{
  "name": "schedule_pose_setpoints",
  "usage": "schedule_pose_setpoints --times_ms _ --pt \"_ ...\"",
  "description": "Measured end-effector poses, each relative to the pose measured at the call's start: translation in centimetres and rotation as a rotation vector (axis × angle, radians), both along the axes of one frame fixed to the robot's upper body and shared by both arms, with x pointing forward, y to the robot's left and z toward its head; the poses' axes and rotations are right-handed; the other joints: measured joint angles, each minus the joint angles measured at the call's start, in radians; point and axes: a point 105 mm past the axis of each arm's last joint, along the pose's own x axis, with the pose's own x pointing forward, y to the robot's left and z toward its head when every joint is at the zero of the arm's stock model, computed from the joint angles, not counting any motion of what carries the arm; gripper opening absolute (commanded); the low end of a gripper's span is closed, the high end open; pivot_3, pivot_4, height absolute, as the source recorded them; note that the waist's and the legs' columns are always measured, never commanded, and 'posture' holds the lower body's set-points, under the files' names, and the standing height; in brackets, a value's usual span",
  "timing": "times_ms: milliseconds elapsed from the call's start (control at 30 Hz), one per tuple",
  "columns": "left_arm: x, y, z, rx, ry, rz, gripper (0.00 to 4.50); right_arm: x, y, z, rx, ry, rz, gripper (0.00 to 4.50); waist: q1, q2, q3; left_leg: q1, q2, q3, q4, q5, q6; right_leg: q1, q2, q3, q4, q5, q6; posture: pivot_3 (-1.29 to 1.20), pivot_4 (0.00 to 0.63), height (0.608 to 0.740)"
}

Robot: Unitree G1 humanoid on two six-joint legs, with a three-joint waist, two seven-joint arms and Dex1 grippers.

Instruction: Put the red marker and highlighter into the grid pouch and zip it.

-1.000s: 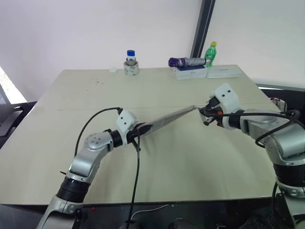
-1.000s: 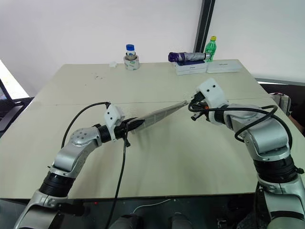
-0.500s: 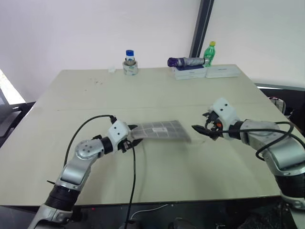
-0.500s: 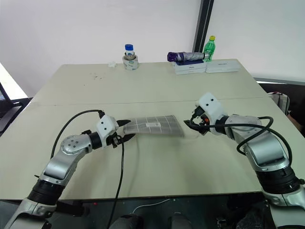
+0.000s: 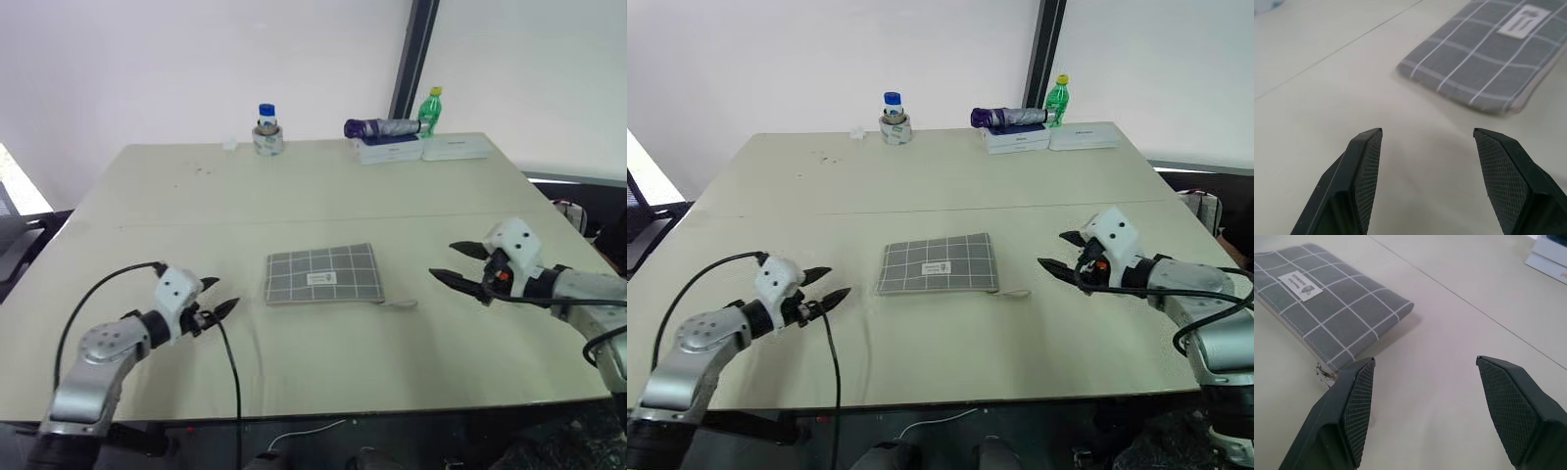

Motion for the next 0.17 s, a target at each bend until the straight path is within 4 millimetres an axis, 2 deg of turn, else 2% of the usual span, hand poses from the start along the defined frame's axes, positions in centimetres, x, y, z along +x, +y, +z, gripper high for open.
schedule_pose_setpoints --times_ms 167 --pt "-1.01 0.8 0.46 -0.028 -0.002 0.033 3.12 -0.24 0.13 -0.59 0.024 0.019 0.021 3.42 0.003 0.0 0.0 0.0 0.0 0.0 0.0 0.0 0.0 0.0 0.0 0.0 0.0 0.0 0.0 0.0 0.15 0.74"
